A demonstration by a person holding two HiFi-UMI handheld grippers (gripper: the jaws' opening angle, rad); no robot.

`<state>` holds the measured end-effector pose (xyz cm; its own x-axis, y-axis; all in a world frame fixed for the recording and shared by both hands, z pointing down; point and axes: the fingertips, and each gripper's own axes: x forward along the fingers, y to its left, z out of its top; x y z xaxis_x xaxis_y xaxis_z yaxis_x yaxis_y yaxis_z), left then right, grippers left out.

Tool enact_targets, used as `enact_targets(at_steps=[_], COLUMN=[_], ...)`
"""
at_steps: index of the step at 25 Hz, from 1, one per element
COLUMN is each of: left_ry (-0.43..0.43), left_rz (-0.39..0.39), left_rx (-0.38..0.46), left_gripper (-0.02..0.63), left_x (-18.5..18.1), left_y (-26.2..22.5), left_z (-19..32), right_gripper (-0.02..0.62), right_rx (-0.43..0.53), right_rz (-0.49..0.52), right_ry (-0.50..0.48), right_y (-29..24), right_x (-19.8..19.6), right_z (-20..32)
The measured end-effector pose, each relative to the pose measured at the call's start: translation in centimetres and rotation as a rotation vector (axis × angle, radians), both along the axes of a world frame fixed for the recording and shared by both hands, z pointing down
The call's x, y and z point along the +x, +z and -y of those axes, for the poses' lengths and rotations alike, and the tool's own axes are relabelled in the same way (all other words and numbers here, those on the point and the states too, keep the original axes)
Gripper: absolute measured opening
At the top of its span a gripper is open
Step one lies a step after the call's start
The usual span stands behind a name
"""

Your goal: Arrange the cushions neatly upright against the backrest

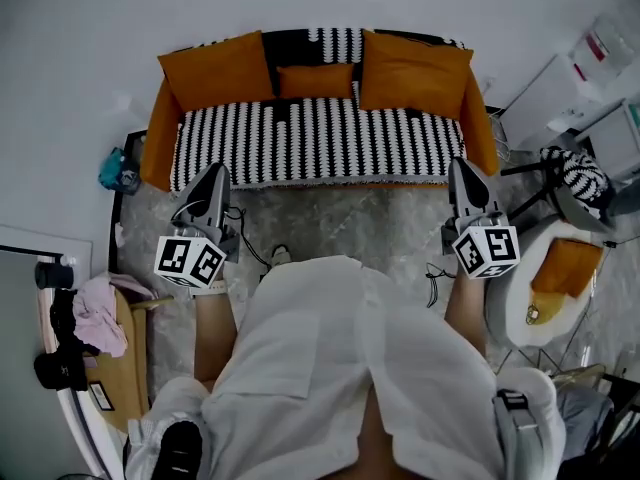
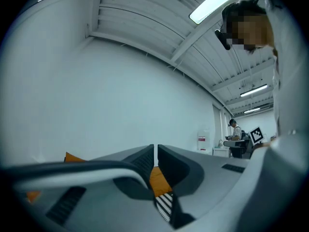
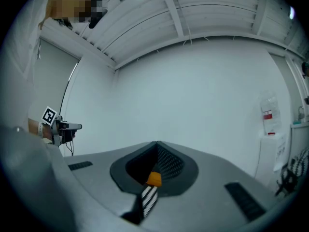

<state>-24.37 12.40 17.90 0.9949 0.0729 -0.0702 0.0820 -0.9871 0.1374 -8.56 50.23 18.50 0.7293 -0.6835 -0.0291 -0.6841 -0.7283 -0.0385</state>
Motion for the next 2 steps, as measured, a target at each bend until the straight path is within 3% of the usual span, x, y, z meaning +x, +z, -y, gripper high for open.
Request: enact_targets(at_steps=[2], left_ry=[0.001], left_rz=[-0.003], left_rx=[-0.002], left_gripper=[0.032], left_x=[0.15], left_y=[-0.13], left_z=[0.06], right_gripper=[0.006], right_rx=[-0.004], right_rz=[-0.003], right_ry=[0.000], right_y=[-0.15], right_x=[0.09], right_z=[0.00])
